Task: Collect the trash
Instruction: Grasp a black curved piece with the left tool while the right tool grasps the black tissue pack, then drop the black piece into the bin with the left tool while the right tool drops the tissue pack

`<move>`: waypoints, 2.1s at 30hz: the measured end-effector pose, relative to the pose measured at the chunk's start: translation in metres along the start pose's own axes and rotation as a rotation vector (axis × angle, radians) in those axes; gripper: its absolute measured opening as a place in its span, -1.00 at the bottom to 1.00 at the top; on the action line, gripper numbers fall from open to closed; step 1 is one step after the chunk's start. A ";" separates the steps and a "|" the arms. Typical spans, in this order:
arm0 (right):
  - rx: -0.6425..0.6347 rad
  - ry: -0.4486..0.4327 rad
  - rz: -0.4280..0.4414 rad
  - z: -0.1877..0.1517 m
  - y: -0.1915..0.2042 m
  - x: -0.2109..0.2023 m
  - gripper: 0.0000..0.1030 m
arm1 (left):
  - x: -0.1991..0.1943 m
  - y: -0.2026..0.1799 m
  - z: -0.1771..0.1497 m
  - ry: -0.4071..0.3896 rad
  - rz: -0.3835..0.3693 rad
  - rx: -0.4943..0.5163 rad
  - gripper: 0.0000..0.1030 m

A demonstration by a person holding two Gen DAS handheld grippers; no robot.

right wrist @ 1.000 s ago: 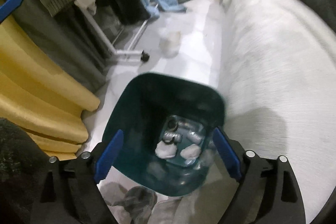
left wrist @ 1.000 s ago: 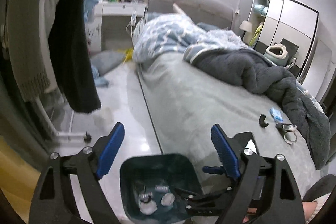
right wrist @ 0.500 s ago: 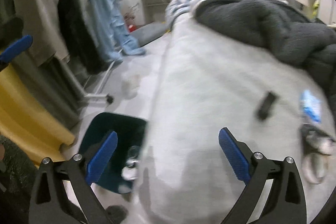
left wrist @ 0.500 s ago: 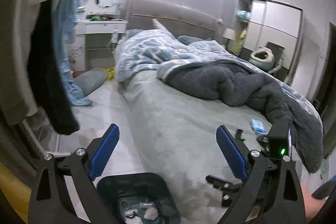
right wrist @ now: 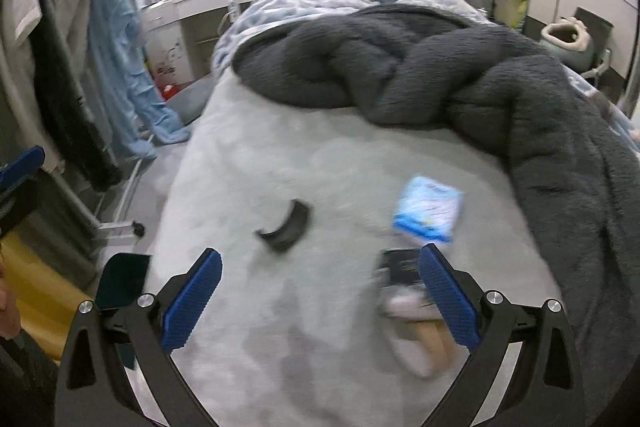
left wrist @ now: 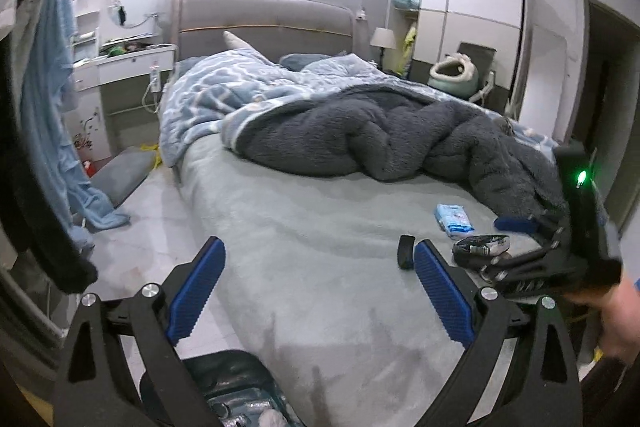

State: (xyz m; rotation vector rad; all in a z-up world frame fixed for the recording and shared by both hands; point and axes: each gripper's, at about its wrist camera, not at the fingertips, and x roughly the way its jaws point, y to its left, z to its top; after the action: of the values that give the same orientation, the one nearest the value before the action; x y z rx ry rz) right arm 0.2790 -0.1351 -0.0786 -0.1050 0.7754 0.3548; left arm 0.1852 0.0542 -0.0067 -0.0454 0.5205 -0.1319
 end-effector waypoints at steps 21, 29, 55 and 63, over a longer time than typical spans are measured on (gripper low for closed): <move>0.084 0.165 0.053 -0.011 -0.044 0.039 0.09 | 0.107 -0.058 -0.007 0.117 -0.150 0.078 0.73; 0.045 0.108 0.060 -0.006 -0.045 0.017 0.02 | 0.141 -0.076 -0.026 0.197 -0.149 0.101 0.43; 0.049 0.055 0.180 0.002 -0.025 -0.006 0.02 | 0.167 -0.068 -0.023 0.336 -0.163 -0.053 -0.58; -0.005 0.027 0.242 0.007 0.013 -0.019 0.02 | 0.132 -0.026 -0.031 0.388 -0.021 -0.136 -0.58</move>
State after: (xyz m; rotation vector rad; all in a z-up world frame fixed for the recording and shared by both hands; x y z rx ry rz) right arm 0.2663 -0.1264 -0.0595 -0.0203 0.8164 0.5855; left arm 0.2799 0.0100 -0.0970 -0.1601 0.9165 -0.1263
